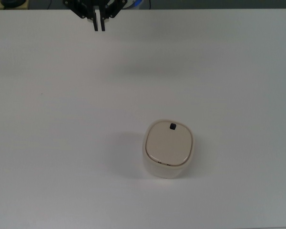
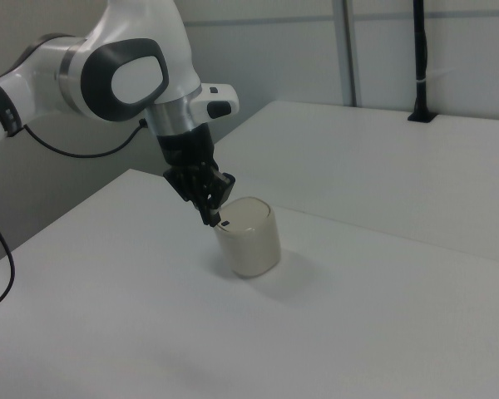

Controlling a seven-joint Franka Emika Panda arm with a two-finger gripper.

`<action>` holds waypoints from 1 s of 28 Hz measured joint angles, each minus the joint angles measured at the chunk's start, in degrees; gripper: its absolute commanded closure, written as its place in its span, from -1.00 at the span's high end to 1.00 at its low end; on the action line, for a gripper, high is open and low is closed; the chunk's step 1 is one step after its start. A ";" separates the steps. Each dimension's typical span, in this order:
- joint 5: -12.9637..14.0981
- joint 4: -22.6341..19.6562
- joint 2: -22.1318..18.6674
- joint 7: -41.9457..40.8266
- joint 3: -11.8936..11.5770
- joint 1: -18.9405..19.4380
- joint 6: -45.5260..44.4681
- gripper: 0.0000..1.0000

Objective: Open the trash can
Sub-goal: 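Move the gripper over the cream trash can and lower to the lid tab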

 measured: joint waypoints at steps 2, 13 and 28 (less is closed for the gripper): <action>0.00 0.00 0.00 0.00 0.08 0.01 0.00 -1.00; 0.01 -0.17 2.02 -0.02 1.11 1.74 3.23 -1.00; 0.01 -0.37 12.21 0.45 1.23 7.44 19.47 -1.00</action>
